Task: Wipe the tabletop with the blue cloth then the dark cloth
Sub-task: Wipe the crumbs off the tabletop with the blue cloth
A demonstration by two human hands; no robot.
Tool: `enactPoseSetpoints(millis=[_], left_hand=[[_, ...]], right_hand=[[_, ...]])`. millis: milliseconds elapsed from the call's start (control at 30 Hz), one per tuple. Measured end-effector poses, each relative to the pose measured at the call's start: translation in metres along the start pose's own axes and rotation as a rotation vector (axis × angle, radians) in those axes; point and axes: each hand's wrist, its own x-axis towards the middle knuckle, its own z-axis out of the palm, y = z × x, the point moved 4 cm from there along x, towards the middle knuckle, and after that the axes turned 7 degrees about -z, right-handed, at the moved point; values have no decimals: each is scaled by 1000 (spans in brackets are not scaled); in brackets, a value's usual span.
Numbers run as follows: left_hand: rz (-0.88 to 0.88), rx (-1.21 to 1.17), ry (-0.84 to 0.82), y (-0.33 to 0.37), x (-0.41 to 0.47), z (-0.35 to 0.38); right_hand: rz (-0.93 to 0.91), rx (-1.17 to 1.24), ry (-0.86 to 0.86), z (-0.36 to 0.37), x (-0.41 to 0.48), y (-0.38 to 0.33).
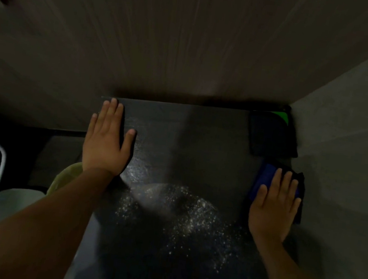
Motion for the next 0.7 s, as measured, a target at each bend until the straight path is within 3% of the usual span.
enactPoseSetpoints(millis=[300,533,700], left_hand=[[14,-30,25,-1,-1,1],[21,-45,28,-1,0,2],[22,-45,33,-3,0,2]], right_hand=[[-8,-29,-8,4,-23,0],[125,61,50,12,-54,-37],[87,14,37,15,-68,-63]])
